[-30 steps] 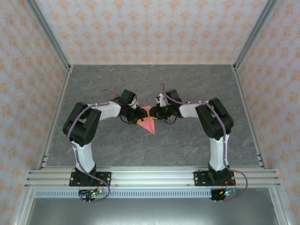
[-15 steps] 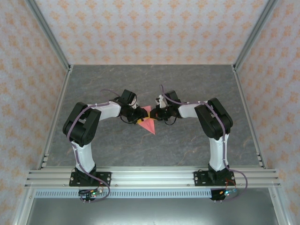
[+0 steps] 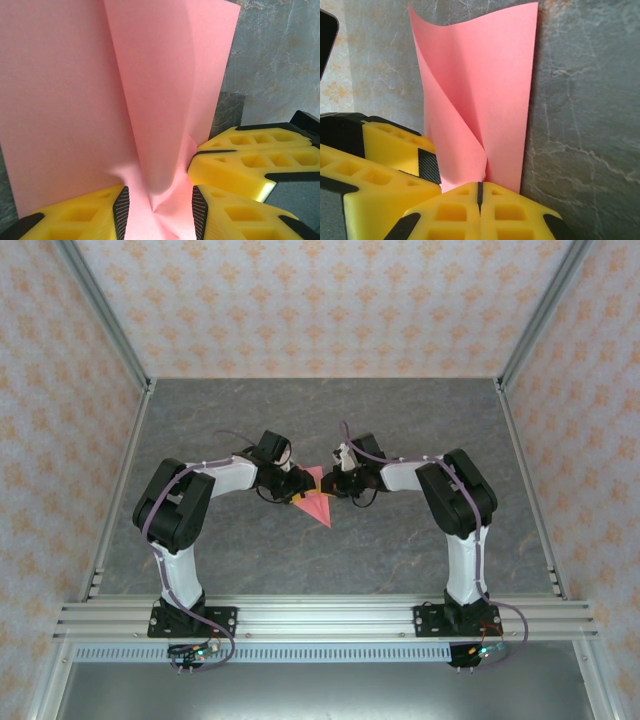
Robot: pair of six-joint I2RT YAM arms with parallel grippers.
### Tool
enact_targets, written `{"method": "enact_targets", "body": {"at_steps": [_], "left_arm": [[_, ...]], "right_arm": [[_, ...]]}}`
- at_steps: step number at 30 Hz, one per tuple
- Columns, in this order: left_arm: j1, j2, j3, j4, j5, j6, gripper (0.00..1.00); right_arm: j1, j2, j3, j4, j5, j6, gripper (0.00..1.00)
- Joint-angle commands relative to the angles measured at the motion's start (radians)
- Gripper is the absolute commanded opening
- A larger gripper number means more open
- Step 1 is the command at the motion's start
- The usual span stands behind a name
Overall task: Fold a paper plane with a square sheet of paper (fold left side to right side)
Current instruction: Fourth fold the wing at the center of the table.
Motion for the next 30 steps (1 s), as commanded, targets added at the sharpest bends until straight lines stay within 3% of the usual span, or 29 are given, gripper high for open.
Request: {"method": "enact_targets", "body": {"at_steps": [1,30], "left_arm": [[-0.004,-0.021,-0.015,-0.024,-0.033,0.025,0.42],[-0.004,-0.014,-0.018,-0.018,-0.032,0.025,0.42]], "right_arm": [[-0.011,-0.05,0.028,-0.046,0.029,-0.037,0.07],[-0.011,-0.027,0.068,-0.141,0.084,-0.096,0.08]]}}
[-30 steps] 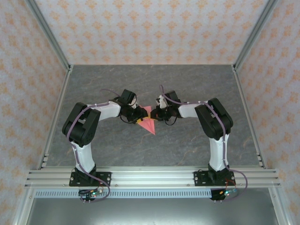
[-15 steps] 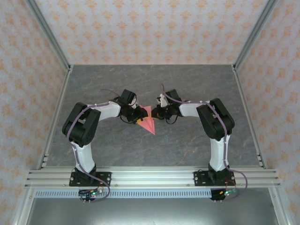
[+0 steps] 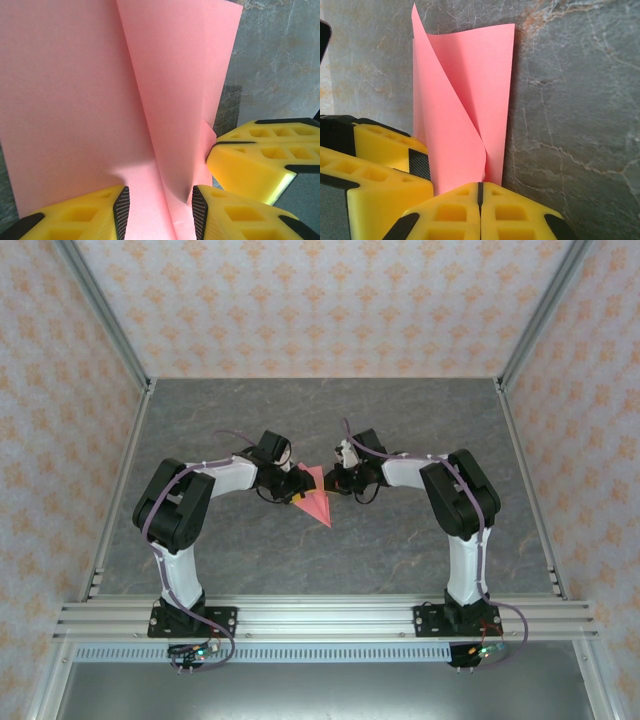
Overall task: Fold a paper plane with a square sheet of paper (fold left side to right side)
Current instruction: Fourth fold the wing at the center of the table.
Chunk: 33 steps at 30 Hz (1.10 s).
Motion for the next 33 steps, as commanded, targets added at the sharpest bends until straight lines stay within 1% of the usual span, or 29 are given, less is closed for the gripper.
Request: {"method": "enact_targets", "body": {"at_steps": [1,14,21,28,33], "left_arm": [[-0.003,-0.013,-0.017,-0.018,-0.033,0.025,0.42],[-0.004,-0.012,-0.015,-0.019,-0.031,0.025,0.42],[-0.004,-0.013,-0.012,-0.018,-0.028,0.026,0.42],[-0.003,-0.026,-0.006,-0.013,-0.018,0.028,0.42],[0.001,-0.061,0.035,-0.038,-0.008,0.039,0.43]], "right_arm": [[-0.003,-0.008,0.024,-0.02,0.026,-0.027,0.08],[-0.001,0.027,0.046,-0.067,0.041,-0.05,0.08],[0.012,0.058,0.072,-0.13,0.062,-0.081,0.08],[0.024,0.069,0.085,-0.202,0.104,-0.11,0.08],[0.038,0.083,0.096,-0.255,0.141,-0.132,0.08]]}}
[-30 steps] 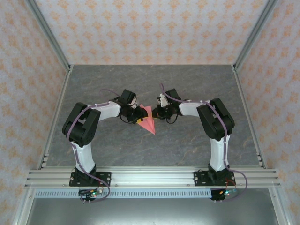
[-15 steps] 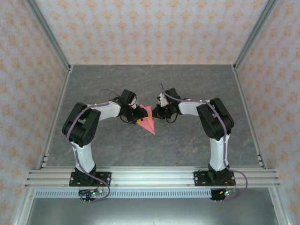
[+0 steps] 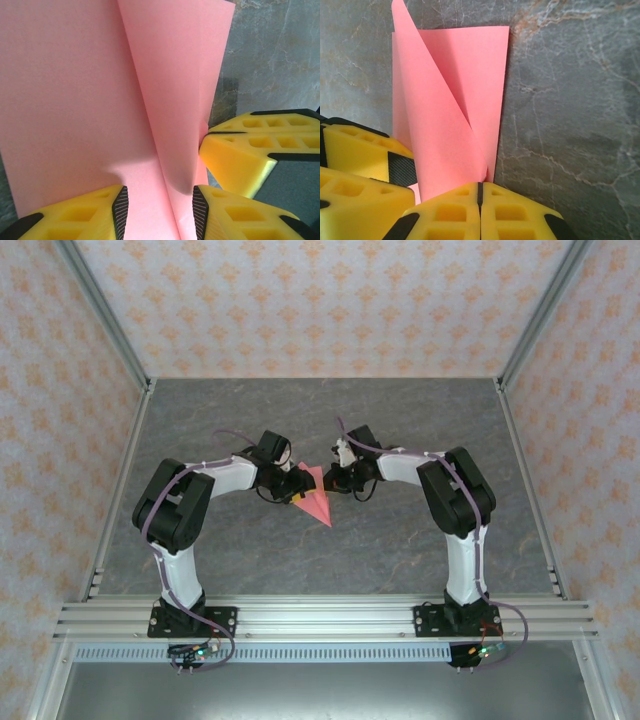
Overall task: Fold a paper plane with a square sheet of paper (fold left side to right side)
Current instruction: Fourth fold the wing at the center of the table.
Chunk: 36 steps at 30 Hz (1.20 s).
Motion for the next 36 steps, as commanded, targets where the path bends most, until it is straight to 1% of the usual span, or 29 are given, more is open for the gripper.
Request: {"method": "enact_targets", "body": {"at_steps": [1,8,9,13,14,21,29,36], "left_arm": [[0.002,-0.063,0.046,-0.046,-0.009,0.038,0.43],[0.021,-0.105,0.104,-0.112,-0.004,0.067,0.44],[0.022,-0.099,0.111,-0.111,0.006,0.066,0.42],[0.022,-0.039,0.139,-0.083,0.056,0.051,0.27],[0.022,-0.028,0.147,-0.075,0.06,0.049,0.26],[0.031,0.063,0.185,-0.046,0.071,0.031,0.25],[0.039,0.114,0.194,-0.023,0.074,0.022,0.24],[0.042,0.122,0.174,-0.07,0.023,0.046,0.24]], "right_arm": [[0.024,0.054,0.008,-0.111,0.087,-0.041,0.08],[0.027,0.055,0.009,-0.119,0.093,-0.046,0.08],[0.029,0.055,0.009,-0.118,0.093,-0.046,0.08],[0.031,0.057,0.015,-0.123,0.092,-0.05,0.08],[0.03,0.057,0.016,-0.124,0.091,-0.05,0.08],[0.035,0.06,0.019,-0.133,0.094,-0.056,0.08],[0.038,0.066,0.029,-0.143,0.095,-0.061,0.08],[0.038,0.067,0.036,-0.168,0.116,-0.075,0.08]]}}
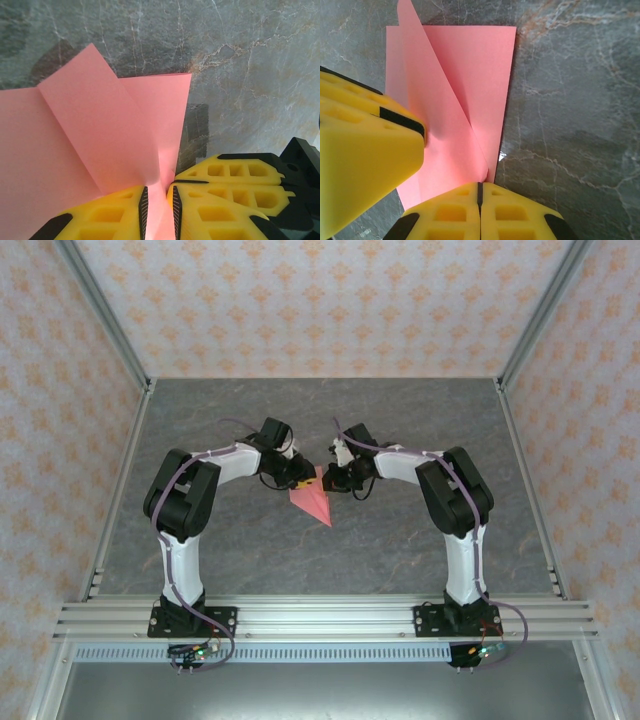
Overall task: Fold a paper plane with a square sheet of paper (fold left side to right side)
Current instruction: Fourth fold the wing at the center of the table.
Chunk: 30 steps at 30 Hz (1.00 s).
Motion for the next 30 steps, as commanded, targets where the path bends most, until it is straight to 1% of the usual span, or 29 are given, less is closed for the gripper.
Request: {"method": "enact_targets", "body": {"at_steps": [1,11,20,26,30], "left_arm": [[0.01,0.01,0.005,-0.024,-0.04,0.013,0.24],[0.01,0.025,-0.015,-0.064,-0.085,0.037,0.24],[0.011,0.044,-0.041,-0.063,-0.1,0.042,0.23],[0.01,0.044,-0.06,-0.059,-0.106,0.042,0.23],[0.011,0.043,-0.069,-0.054,-0.108,0.038,0.23]], "right_arm": [[0.024,0.056,-0.008,-0.099,0.079,-0.029,0.08],[0.025,0.052,-0.001,-0.1,0.08,-0.031,0.08],[0.024,0.027,0.021,-0.078,0.063,-0.014,0.11],[0.023,-0.054,0.039,-0.086,0.109,0.0,0.18],[0.023,-0.138,0.036,-0.111,0.138,0.002,0.28]]}}
